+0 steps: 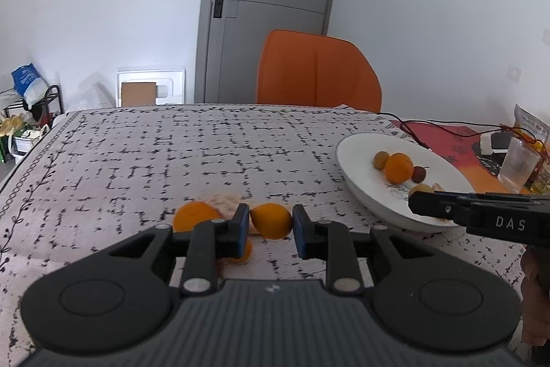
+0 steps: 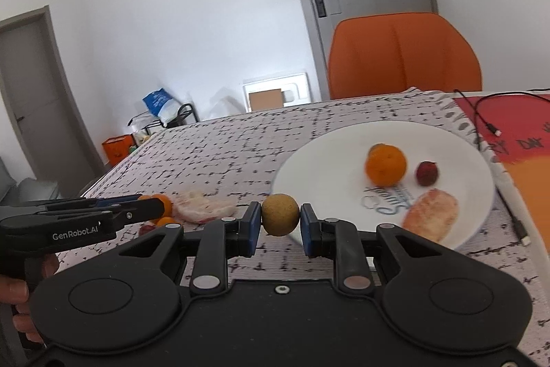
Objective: Organize fruits
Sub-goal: 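Carry the yellow fruit and small orange toward the white plate, then lower both fruits onto the white plate and open both grippers, then move both open tools back toward the remaining fruit, then grasp a red plum with the left gripper while the right grasps a small orange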
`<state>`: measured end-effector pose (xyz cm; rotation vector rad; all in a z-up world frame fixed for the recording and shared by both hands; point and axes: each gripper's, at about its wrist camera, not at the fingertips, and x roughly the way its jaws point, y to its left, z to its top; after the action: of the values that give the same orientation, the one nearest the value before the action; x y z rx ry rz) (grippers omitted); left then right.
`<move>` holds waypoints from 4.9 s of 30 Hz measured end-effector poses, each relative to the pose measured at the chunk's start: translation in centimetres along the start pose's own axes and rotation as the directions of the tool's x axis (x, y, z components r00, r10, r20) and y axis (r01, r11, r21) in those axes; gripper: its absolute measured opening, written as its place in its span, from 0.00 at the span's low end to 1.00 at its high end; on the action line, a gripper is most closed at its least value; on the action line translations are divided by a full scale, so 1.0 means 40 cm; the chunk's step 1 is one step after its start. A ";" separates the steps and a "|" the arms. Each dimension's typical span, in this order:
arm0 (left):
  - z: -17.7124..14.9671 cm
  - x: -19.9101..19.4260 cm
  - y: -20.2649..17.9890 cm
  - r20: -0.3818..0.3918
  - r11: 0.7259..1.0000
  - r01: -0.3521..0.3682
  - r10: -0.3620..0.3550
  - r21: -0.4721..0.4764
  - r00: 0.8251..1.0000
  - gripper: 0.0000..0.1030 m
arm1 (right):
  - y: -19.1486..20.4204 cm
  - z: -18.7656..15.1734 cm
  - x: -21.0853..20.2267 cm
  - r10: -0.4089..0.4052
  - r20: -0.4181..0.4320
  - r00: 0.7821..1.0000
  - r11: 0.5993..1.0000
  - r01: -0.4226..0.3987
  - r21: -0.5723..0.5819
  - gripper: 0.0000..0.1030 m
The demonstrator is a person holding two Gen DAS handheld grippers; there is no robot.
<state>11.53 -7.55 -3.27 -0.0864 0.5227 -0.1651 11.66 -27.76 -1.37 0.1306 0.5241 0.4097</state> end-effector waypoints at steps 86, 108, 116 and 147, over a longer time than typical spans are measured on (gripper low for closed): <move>0.043 -0.064 -0.013 0.057 0.991 -0.132 0.132 -0.005 0.990 0.93 | -0.043 -0.002 -0.093 -0.053 0.089 0.995 0.997 0.047 0.067 1.00; -0.032 -0.042 0.097 -0.006 0.986 -0.139 0.139 -0.091 0.990 0.91 | 0.061 -0.008 -0.024 0.032 0.021 0.999 0.999 -0.032 -0.035 0.88; -0.048 -0.009 0.115 -0.035 0.988 -0.108 0.105 -0.111 0.994 0.71 | 0.087 -0.005 0.023 0.047 -0.017 0.999 0.997 -0.048 -0.053 0.81; -0.063 -0.055 0.245 -0.027 0.972 -0.095 0.092 -0.213 0.995 0.21 | 0.240 -0.017 0.159 0.116 -0.134 0.984 0.983 -0.133 -0.124 0.66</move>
<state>9.72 2.39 -5.59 -0.2701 0.5589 -0.0168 13.00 -16.37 -2.71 0.0093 0.6139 0.5766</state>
